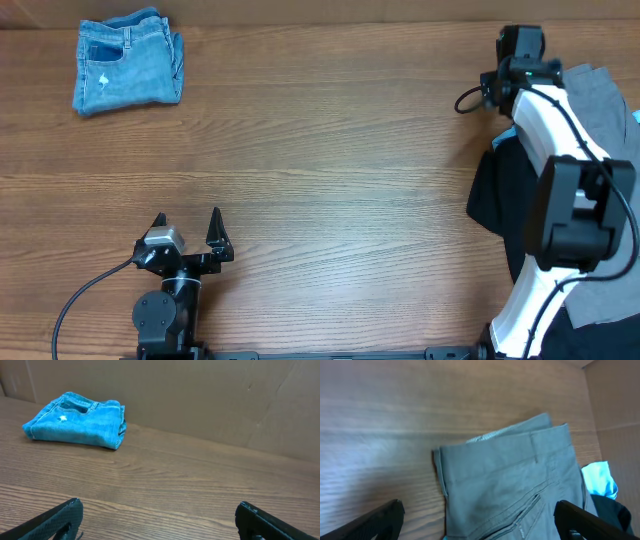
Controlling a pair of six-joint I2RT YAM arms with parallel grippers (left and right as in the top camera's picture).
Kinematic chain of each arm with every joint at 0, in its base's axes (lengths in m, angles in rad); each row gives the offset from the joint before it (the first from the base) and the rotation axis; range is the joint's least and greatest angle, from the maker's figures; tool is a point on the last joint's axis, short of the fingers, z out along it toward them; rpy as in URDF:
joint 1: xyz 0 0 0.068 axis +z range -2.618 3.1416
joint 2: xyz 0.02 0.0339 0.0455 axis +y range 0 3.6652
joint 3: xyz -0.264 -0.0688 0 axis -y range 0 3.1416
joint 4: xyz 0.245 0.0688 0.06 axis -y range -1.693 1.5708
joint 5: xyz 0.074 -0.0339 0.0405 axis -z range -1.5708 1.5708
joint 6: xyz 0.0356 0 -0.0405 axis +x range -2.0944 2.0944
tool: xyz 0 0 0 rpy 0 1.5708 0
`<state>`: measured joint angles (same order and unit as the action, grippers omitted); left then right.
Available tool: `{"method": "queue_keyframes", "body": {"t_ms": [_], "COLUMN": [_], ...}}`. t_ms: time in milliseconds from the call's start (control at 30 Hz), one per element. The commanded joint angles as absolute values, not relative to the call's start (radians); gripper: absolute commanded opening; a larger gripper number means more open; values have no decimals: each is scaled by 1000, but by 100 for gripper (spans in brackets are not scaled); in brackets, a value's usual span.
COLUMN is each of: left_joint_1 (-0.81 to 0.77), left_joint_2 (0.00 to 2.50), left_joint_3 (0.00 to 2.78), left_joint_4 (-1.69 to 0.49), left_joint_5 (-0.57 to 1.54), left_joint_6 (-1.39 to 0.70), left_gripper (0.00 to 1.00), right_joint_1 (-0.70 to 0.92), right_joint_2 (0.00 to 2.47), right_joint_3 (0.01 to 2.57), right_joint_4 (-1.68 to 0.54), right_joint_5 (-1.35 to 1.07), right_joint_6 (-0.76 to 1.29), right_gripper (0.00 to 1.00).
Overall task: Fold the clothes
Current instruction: 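Grasp the edge of the grey pants with the right gripper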
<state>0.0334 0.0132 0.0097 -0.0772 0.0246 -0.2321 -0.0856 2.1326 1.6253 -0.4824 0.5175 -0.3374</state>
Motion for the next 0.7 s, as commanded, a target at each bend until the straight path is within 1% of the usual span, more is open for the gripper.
{"method": "queue_keyframes", "body": {"t_ms": [0, 233, 667], "left_joint_1": [39, 39, 39], "left_joint_2": [5, 5, 5], "left_joint_3": [5, 5, 5], "left_joint_4": [-77, -77, -77], "left_joint_5": [18, 18, 18], "left_joint_6": [-213, -213, -213], "left_gripper": [100, 100, 100], "right_joint_1": [-94, -101, -170], "right_joint_2": [2164, 2213, 2282], "right_joint_3": [1664, 1664, 1662], "right_joint_4": [-473, -472, -485], "right_joint_5": [559, 556, 498], "right_joint_6": [-371, -371, -367], "right_gripper": [100, 100, 99]}}
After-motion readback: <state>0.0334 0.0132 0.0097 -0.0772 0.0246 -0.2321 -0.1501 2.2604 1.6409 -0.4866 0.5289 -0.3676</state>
